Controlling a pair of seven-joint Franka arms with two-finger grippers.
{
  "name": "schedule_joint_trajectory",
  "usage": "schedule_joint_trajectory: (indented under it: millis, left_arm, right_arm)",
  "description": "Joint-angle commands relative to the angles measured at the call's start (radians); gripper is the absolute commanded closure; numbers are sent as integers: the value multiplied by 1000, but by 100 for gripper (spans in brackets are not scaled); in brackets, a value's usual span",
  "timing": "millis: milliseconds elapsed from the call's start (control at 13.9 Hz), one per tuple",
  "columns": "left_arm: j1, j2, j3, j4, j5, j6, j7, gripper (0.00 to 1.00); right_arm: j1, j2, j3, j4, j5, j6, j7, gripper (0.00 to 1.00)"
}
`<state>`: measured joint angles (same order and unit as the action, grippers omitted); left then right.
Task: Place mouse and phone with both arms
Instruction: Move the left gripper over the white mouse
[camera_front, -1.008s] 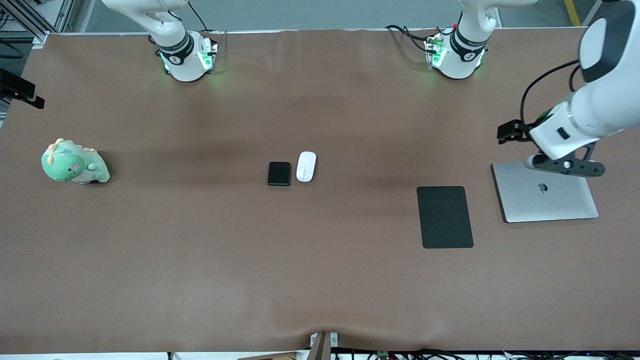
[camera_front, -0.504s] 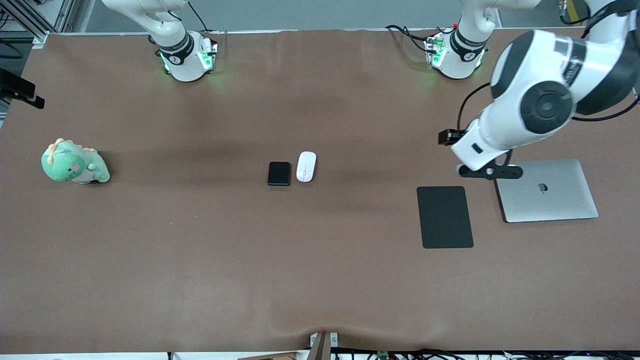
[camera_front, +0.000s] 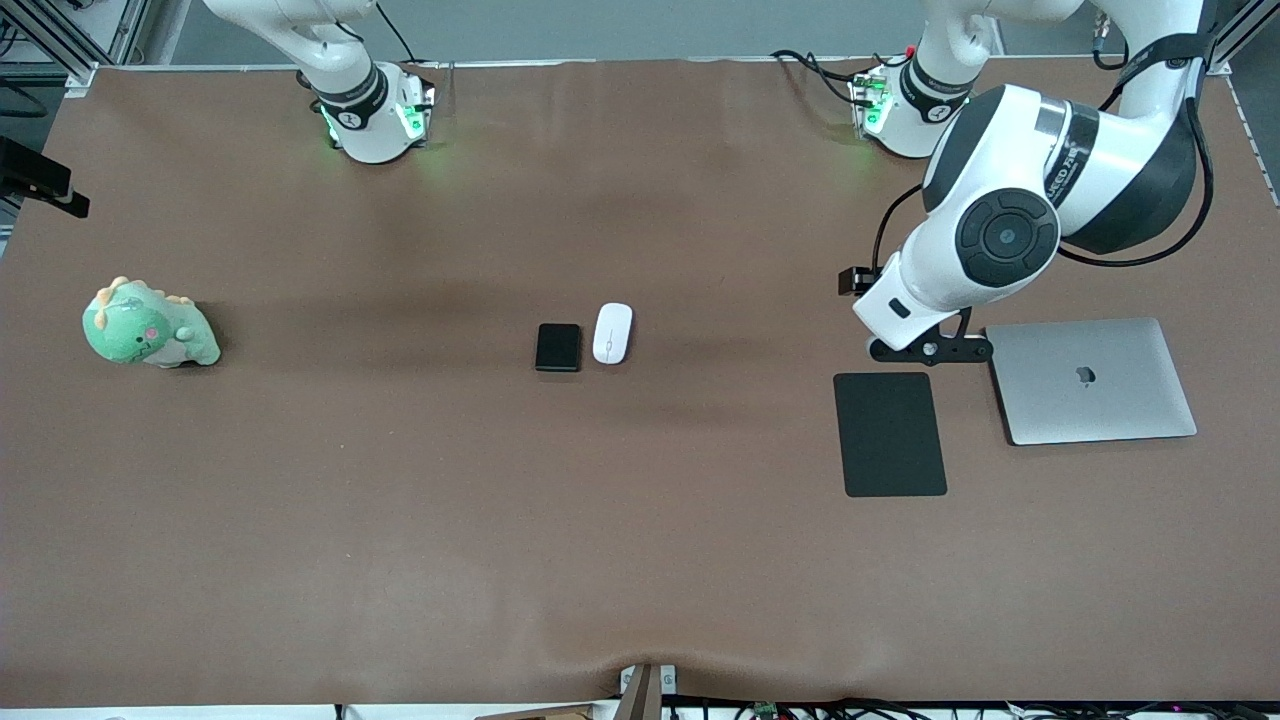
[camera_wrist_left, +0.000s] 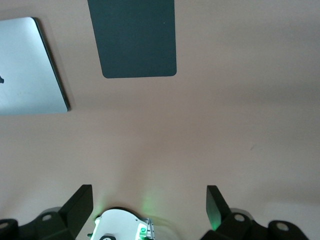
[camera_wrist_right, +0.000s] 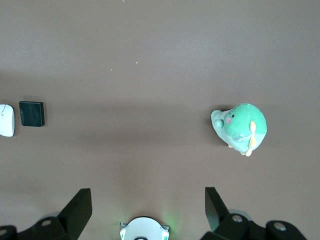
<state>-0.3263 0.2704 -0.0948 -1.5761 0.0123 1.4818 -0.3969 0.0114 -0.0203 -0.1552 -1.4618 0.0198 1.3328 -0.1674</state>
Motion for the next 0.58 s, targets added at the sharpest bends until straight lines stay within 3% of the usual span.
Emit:
schedule_joint_trajectory:
  millis: [0,288,504]
  left_arm:
    - [-29,35,4,31,8,-18,-66,0]
    - [-80,104,4,120,8,-17,-154,0]
    - [-132,90,3,159,5,-17,-195,0]
  right_arm:
    - [-7,-27,5,-25,16,2,-9,0]
    - [-7,-27,6,-25,16,2,-9,0]
    - [-7,-27,6,-25,16,2,-9,0]
